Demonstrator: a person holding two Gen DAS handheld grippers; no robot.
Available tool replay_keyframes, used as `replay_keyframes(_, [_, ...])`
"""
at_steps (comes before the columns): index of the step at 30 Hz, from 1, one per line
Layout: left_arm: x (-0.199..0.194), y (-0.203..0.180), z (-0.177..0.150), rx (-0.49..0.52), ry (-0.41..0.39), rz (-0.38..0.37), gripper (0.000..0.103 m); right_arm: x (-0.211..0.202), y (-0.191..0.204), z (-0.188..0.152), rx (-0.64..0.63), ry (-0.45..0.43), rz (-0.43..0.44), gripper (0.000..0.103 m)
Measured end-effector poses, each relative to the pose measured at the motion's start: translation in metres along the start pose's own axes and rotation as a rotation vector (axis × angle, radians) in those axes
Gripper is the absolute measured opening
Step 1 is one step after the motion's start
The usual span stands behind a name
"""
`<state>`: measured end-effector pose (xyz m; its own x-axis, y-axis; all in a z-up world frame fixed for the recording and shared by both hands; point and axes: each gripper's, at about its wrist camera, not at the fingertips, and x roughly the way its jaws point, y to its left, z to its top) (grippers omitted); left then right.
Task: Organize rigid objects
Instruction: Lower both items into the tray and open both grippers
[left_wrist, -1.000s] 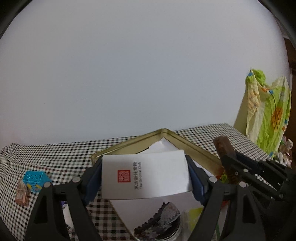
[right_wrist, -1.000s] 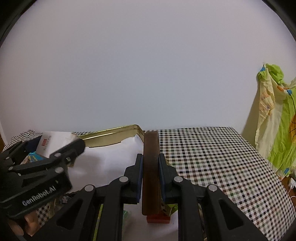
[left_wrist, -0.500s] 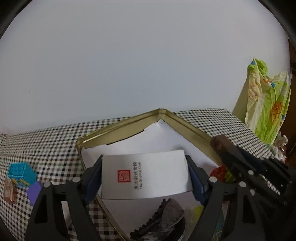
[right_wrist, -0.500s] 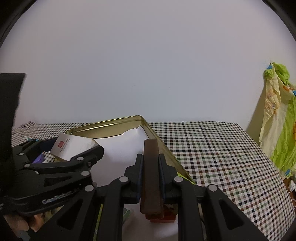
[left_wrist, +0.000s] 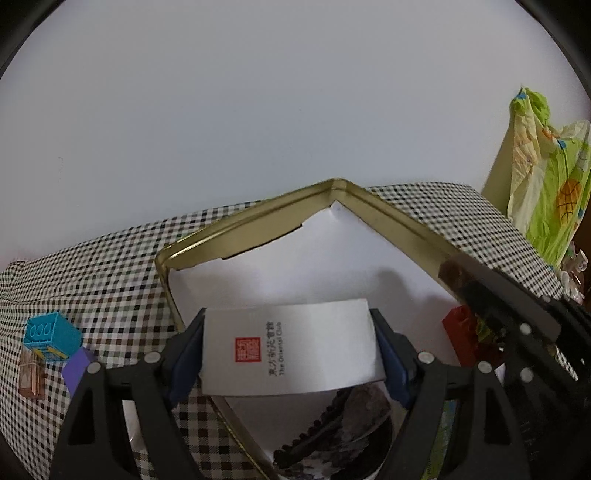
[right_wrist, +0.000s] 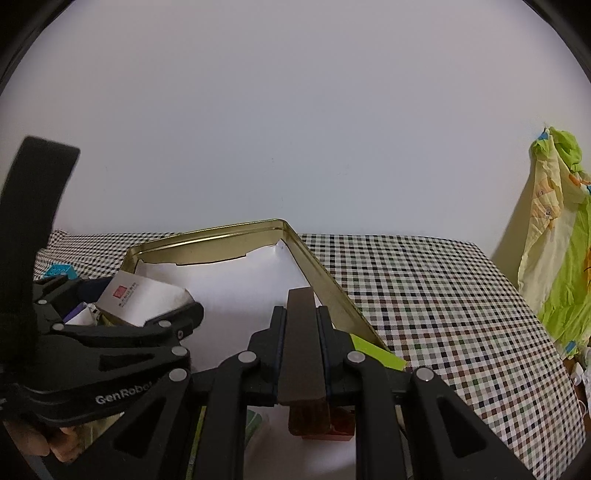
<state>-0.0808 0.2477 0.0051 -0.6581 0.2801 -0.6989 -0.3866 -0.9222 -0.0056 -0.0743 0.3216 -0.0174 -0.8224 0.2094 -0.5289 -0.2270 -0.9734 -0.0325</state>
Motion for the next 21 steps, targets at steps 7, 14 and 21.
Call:
replay_keyframes(7, [0.0,-0.003,-0.001,0.016,-0.008,0.009,0.084,0.006,-0.022,-0.001,0.077,-0.008,-0.012,0.051])
replay_keyframes(14, [-0.012,-0.004,-0.001,0.012,-0.093,0.049,0.102,0.002,-0.056,-0.002,0.273,-0.029,0.06,0.077])
replay_keyframes(21, [-0.036,0.024,0.009,-0.107,-0.215,0.021,0.102,-0.015,-0.067,0.0,0.321,-0.093,0.029,0.078])
